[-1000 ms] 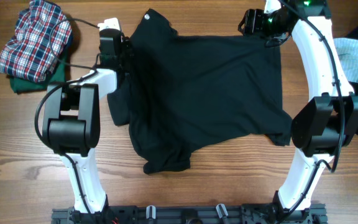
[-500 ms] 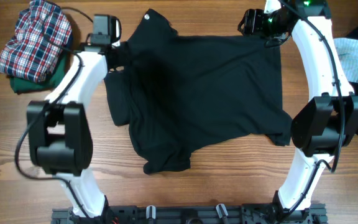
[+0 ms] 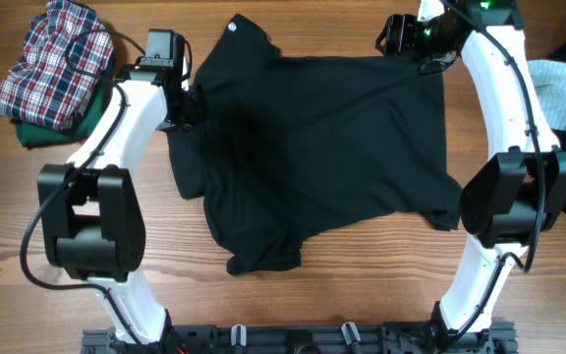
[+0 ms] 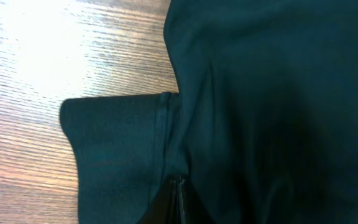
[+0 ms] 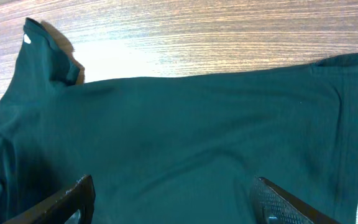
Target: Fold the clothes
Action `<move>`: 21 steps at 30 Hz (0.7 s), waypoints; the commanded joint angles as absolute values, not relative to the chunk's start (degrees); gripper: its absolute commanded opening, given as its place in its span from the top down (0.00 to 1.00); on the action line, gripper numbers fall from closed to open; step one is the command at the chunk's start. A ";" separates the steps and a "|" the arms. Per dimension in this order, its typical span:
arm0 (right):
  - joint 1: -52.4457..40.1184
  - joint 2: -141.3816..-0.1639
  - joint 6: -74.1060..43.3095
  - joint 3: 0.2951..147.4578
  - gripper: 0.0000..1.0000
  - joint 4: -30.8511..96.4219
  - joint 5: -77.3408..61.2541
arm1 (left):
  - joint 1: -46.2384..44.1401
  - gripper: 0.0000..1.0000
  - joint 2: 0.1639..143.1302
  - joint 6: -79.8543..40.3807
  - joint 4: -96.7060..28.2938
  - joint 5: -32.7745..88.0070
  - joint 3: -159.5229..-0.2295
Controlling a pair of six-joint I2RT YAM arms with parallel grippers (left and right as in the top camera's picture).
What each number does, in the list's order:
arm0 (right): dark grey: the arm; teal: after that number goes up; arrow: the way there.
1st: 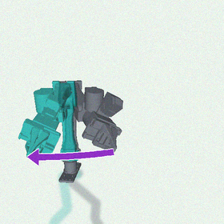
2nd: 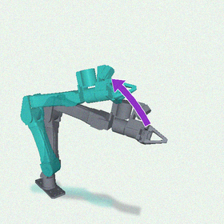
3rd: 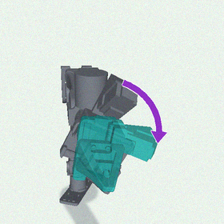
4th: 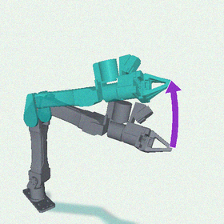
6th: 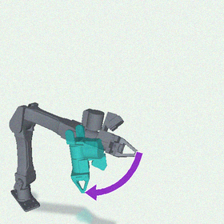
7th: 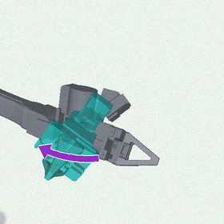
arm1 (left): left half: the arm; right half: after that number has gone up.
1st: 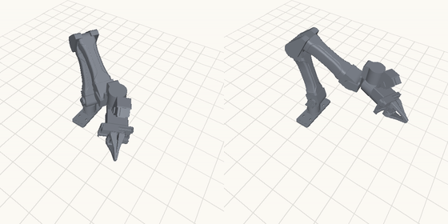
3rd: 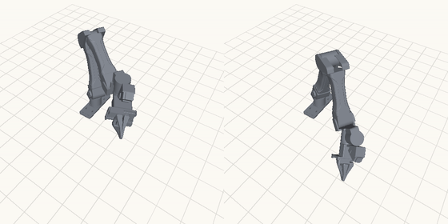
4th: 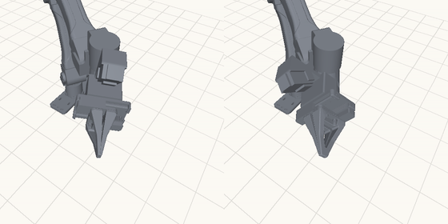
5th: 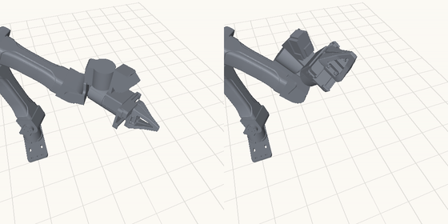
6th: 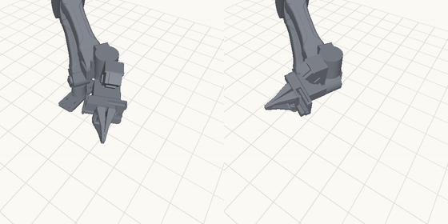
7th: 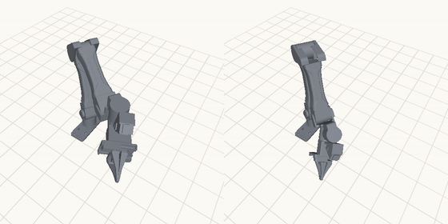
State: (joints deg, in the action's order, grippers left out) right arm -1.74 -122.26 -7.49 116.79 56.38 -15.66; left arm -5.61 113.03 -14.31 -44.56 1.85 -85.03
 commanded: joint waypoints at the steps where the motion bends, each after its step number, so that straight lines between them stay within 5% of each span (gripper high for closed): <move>1: -2.09 -122.26 -7.64 117.32 0.20 56.69 -16.80 | -5.39 0.96 116.22 -17.08 -44.40 3.20 -84.60; 21: -2.20 -122.26 -7.62 117.30 0.20 57.36 -16.78 | -5.32 0.96 128.60 -17.21 -28.91 -1.87 -84.60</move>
